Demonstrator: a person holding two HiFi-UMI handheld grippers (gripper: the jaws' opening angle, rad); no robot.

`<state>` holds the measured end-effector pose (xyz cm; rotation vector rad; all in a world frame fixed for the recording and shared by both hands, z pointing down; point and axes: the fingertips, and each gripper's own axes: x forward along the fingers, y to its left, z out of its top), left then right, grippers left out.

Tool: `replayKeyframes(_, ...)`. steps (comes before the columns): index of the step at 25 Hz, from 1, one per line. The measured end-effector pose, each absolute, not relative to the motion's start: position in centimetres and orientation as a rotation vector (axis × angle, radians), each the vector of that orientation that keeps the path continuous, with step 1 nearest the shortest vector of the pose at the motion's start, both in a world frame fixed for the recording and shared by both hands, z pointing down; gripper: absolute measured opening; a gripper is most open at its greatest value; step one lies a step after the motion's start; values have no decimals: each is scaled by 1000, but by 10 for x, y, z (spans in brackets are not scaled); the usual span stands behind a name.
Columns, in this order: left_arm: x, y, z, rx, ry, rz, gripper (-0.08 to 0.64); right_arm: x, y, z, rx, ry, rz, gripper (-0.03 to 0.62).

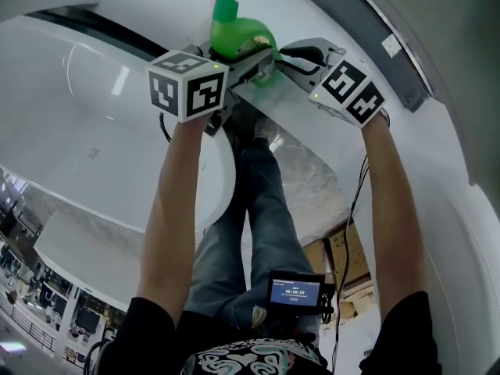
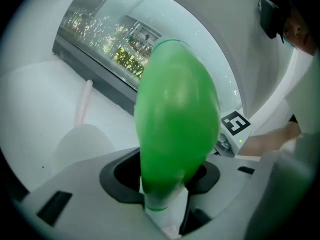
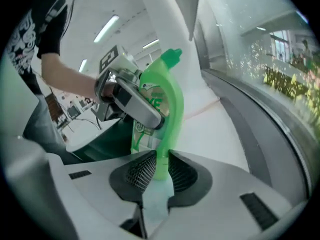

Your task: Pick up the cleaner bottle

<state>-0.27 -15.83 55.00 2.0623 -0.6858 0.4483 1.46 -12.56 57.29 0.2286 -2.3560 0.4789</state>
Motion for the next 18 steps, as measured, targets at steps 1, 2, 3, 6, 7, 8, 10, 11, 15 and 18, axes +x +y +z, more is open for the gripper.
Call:
replayKeyframes(1, -3, -157, 549, 2047, -669, 431, 199, 16, -124, 573, 229, -2368, 541, 83)
replayKeyframes(2, -3, -156, 548, 2035, -652, 416, 198, 18, -122, 572, 226, -2378, 599, 83)
replayKeyframes(3, -2, -155, 547, 2025, -634, 404, 198, 20, -121, 571, 223, -2386, 650, 84)
replayKeyframes(6, 2, -153, 545, 2000, -585, 388, 196, 25, -125, 562, 255, -2446, 726, 83)
replayKeyframes(7, 3, -153, 545, 1992, -570, 384, 196, 26, -129, 557, 286, -2481, 733, 83)
replayKeyframes(8, 4, -152, 544, 1983, -554, 376, 195, 28, -132, 552, 321, -2514, 754, 83)
replayKeyframes(10, 6, -151, 544, 1964, -527, 346, 195, 33, -137, 549, 390, -2558, 845, 83)
replayKeyframes(11, 6, -150, 544, 1954, -518, 326, 195, 37, -139, 549, 424, -2570, 898, 83)
replayKeyframes(15, 8, -150, 540, 1923, -475, 210, 193, 58, -153, 553, 622, -2606, 1122, 83)
replayKeyframes(18, 11, -153, 527, 1894, -447, 78, 193, 80, -169, 541, 808, -2656, 1285, 83)
